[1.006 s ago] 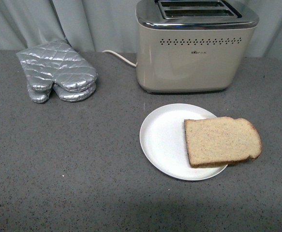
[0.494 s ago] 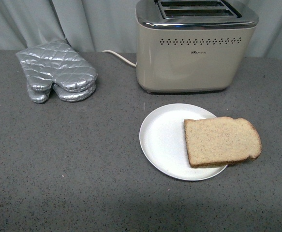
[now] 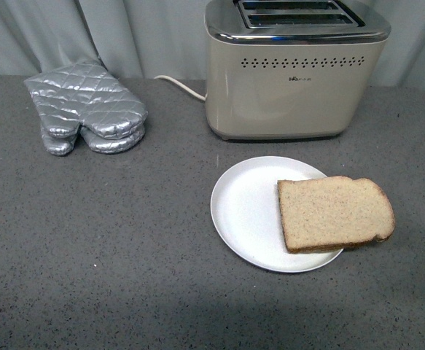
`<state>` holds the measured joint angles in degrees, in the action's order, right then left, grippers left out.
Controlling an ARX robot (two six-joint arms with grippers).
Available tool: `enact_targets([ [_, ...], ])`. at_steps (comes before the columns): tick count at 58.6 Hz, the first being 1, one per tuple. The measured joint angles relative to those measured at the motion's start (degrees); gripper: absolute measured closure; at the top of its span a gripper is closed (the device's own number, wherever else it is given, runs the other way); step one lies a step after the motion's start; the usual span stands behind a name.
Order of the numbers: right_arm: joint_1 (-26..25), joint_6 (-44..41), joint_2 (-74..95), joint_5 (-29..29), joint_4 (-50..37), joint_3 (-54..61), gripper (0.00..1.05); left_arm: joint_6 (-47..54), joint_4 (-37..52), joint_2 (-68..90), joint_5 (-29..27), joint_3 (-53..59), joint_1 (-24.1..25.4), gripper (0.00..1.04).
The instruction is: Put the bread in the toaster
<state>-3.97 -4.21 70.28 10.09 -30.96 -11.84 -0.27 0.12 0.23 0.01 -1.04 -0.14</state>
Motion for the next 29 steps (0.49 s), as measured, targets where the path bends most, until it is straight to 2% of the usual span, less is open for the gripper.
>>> enact_targets([
  [12, -1.3, 8.1, 19.4, 8.0, 3.4, -9.2, 0.10, 0.0, 0.0, 0.0, 0.0, 0.0, 0.0, 0.07],
  [29, -1.6, 10.8, 32.0, 13.2, 10.3, -17.2, 0.10, 0.0, 0.0, 0.0, 0.0, 0.0, 0.0, 0.07],
])
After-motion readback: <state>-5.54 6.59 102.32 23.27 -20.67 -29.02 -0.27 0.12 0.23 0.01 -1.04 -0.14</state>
